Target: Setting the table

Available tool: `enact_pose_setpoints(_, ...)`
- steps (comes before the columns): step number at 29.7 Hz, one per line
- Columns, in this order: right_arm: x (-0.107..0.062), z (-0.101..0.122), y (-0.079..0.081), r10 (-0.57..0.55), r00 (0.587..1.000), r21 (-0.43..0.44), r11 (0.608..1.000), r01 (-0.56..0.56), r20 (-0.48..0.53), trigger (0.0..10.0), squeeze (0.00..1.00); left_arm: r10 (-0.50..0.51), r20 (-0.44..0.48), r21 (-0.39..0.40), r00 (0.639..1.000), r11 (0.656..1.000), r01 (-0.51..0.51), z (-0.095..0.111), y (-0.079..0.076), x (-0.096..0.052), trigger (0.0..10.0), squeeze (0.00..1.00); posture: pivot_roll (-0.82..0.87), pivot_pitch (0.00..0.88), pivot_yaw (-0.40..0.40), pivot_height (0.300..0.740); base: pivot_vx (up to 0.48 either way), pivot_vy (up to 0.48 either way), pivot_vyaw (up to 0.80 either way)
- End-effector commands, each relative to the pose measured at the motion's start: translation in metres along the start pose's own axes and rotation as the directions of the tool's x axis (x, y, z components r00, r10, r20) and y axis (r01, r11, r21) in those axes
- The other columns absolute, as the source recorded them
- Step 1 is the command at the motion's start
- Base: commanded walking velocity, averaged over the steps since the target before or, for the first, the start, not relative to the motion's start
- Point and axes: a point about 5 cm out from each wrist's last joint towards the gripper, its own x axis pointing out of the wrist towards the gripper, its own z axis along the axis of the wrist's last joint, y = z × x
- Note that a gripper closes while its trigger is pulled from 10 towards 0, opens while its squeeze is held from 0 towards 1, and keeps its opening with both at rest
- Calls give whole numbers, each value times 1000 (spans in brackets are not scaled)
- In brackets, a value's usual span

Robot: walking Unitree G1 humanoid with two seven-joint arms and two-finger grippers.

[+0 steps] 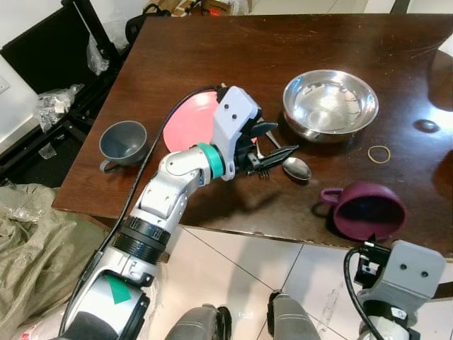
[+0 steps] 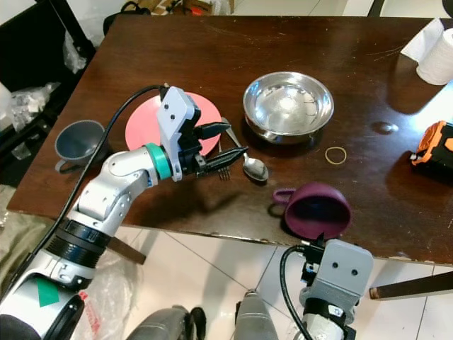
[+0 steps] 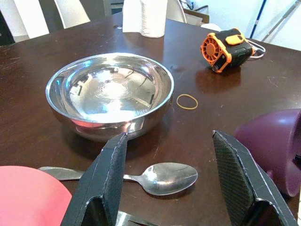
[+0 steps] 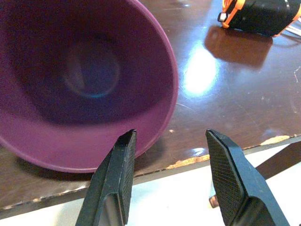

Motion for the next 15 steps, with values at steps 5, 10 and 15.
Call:
enact_pose_setpoints(5,21,8,-11,-64,997,58,996,62,38,10000,0,-1,-24,0,1000,1000,1,-5,-1,-2,10000,0,-121,87,171,740,0,0,0)
enact_pose_setpoints(10,41,19,-37,-92,989,38,995,88,117,10000,0,-3,-25,-7,1000,1000,3,-6,-4,-1,10000,0,-123,87,170,740,0,0,0)
enact_pose_setpoints(15,47,20,-35,-15,992,134,991,-2,125,10000,0,-4,-24,-9,1000,1000,4,-6,-4,0,10000,0,-123,87,171,740,0,0,0)
